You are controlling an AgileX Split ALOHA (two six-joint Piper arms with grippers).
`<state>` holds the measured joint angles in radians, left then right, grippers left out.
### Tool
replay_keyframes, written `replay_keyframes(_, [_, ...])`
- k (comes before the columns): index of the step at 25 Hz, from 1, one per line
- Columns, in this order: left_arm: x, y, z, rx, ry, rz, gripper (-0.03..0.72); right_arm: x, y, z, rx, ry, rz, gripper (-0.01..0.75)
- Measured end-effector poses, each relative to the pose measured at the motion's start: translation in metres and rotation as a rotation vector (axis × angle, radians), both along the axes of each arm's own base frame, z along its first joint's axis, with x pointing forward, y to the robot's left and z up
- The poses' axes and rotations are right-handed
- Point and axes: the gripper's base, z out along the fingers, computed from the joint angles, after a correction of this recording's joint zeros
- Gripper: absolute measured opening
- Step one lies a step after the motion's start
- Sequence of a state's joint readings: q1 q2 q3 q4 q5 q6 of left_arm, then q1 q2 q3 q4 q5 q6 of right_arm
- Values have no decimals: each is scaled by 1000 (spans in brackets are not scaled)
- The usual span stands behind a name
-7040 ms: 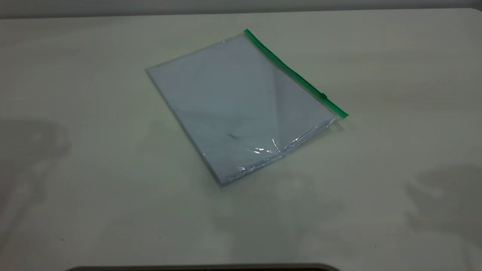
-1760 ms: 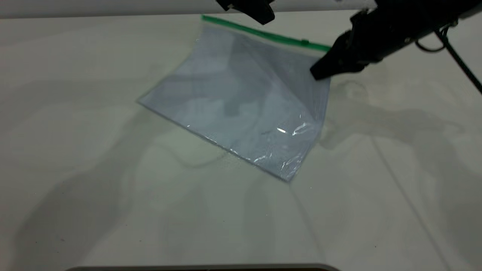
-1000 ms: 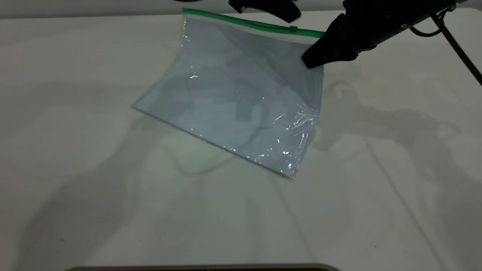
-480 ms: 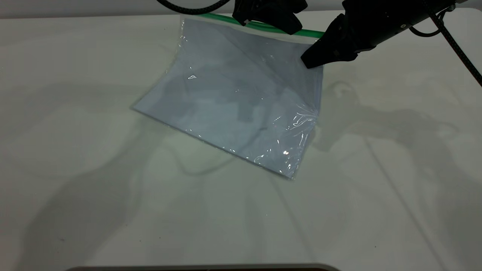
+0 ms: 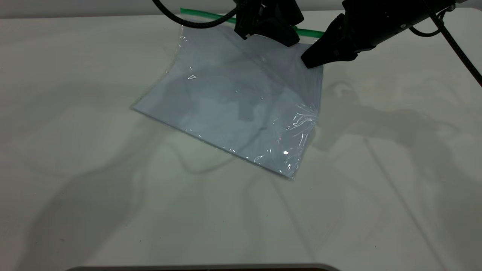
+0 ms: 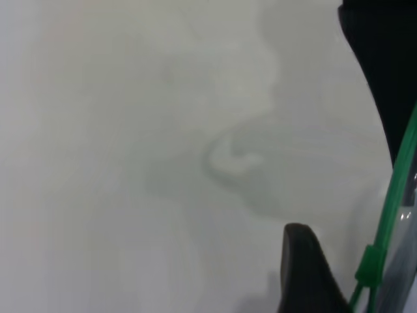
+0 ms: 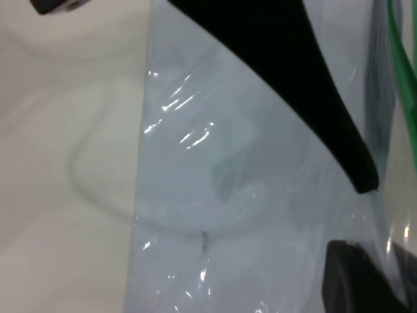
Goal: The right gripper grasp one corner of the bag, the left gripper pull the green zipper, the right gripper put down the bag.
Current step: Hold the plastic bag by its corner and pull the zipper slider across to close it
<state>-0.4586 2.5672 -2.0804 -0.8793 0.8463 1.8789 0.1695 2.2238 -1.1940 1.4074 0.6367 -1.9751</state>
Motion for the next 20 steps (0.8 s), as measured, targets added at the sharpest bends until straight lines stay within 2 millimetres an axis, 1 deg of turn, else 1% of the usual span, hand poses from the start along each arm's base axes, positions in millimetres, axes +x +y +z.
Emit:
replay_keyframes(2, [0,0,0,-5,0,0,446,0,0,0,1,0,-1,35])
replay_keyframes(4, [0,0,0,-8,1,1,405,0,0,0,1,0,-2,35])
replay_keyframes(6, [0,-1,1,-8,3,-1,340,0,0,0,2,0,-6,35])
replay_keyframes(12, [0,-1,1,-12,4,2,90,1,0,0,7,1,-24,35])
replay_keyframes(13, [0,-1,1,-12,4,2,66,2,0,1,11,4,-30,35])
replay_keyframes(15, [0,-1,1,-11,1,6,54,2,0,1,21,11,-45,35])
replay_keyframes(20, [3,4,0,2,14,37,54,3,0,1,40,24,-77,35])
